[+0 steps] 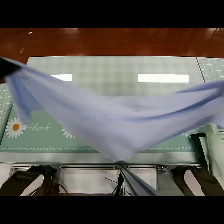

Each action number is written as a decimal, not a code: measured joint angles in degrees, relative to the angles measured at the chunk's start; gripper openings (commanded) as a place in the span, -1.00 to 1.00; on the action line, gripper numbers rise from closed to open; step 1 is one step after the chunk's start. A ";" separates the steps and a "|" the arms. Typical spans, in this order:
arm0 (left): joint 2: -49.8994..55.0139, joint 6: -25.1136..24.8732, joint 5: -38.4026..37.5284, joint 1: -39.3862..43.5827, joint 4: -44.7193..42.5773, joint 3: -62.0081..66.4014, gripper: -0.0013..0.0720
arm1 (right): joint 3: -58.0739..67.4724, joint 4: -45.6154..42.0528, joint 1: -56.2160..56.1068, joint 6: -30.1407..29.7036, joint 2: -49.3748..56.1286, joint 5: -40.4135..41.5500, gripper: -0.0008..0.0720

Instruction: Fold the shirts.

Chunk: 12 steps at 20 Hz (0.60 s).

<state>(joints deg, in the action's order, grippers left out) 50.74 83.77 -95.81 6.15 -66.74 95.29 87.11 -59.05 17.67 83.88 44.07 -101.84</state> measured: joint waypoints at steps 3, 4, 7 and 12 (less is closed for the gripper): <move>1.73 -1.99 3.17 0.00 -0.90 -12.39 -0.90 | -9.79 -2.64 -5.18 0.24 3.48 1.84 -0.91; 2.89 -2.78 4.87 0.00 -0.98 -15.34 -0.90 | -12.52 -3.78 -6.84 0.24 5.33 5.01 -0.91; 7.21 -5.81 13.77 0.00 -1.01 -19.65 -0.90 | -16.83 -4.83 -9.51 0.57 11.34 17.68 -0.91; 16.79 -8.02 34.99 -0.02 -0.70 -21.66 -0.90 | -18.95 -0.59 -10.86 2.05 20.85 42.14 -0.91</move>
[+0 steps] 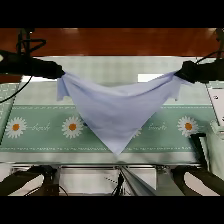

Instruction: Fold the shirts.

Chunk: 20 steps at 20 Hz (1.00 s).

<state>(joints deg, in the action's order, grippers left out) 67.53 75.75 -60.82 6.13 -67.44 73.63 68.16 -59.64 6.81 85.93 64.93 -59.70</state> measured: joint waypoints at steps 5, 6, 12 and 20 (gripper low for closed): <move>11.28 -0.52 4.39 0.00 3.43 -0.46 -0.90 | -0.42 1.90 -0.28 -0.22 9.05 8.15 -0.91; 13.05 -0.55 4.11 0.00 4.22 -0.48 -0.90 | -0.44 1.55 -0.31 -0.42 10.60 8.41 -0.91; 18.03 -0.70 -7.56 -2.75 6.47 1.77 0.29 | -0.50 -0.22 -0.35 -1.70 14.62 6.43 -0.91; 5.22 3.19 -23.32 -8.92 10.19 -12.44 0.72 | -0.50 -2.29 -0.35 -5.53 15.06 -1.03 -0.91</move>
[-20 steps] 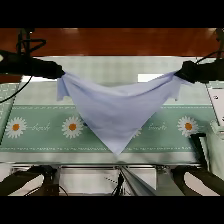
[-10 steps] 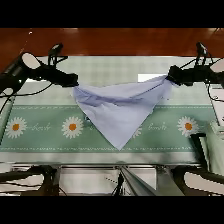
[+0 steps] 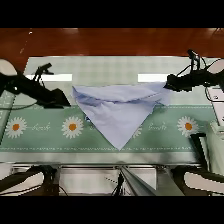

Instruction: Fold the shirts.

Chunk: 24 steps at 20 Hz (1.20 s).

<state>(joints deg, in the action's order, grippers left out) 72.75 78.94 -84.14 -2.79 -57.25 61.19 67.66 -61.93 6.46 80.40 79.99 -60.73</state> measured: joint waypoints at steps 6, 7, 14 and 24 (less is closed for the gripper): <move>-6.10 1.05 13.20 11.67 15.43 -22.23 0.72 | 0.00 -0.92 0.00 -1.53 -0.02 -1.95 -0.91; -5.60 1.05 16.46 14.32 17.42 -23.71 0.72 | 0.00 -0.96 0.00 -1.57 -0.02 -2.14 -0.91; 3.54 0.87 29.57 27.28 29.20 -27.02 0.60 | 0.00 -1.53 0.00 -2.49 -0.02 -2.62 -0.91; 14.16 -1.18 38.03 31.54 41.48 -16.98 -0.85 | 0.00 -1.68 0.00 -3.15 -0.02 -2.38 -0.91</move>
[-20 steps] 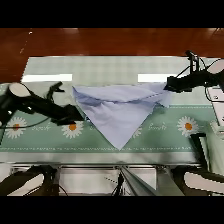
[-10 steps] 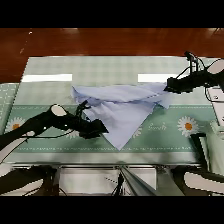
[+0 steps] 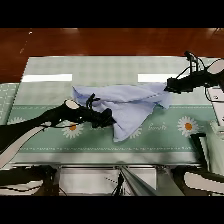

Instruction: Fold the shirts.

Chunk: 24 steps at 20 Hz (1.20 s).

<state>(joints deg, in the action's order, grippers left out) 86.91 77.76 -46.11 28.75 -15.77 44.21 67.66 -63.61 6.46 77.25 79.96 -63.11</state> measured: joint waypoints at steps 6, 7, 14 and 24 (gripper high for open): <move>0.87 -3.17 -0.63 -0.20 0.87 4.94 -0.90 | 0.00 0.00 0.09 -0.07 -0.02 -0.02 -0.91; -0.74 -5.03 -1.49 -0.28 0.96 5.90 -0.90 | 0.00 0.00 0.13 -0.15 -0.26 -0.09 -0.91; -27.15 -13.86 -4.70 -9.25 -1.33 15.13 -0.90 | 0.76 2.05 3.93 -1.22 -13.99 2.56 -0.91; -53.57 -2.82 -8.22 -36.81 -8.41 40.06 -0.90 | 24.65 4.35 8.81 1.51 -40.79 9.03 -0.91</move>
<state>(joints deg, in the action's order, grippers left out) 33.34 74.94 -54.33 -8.05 -24.18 84.27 92.31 -59.27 15.27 78.76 39.18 -54.08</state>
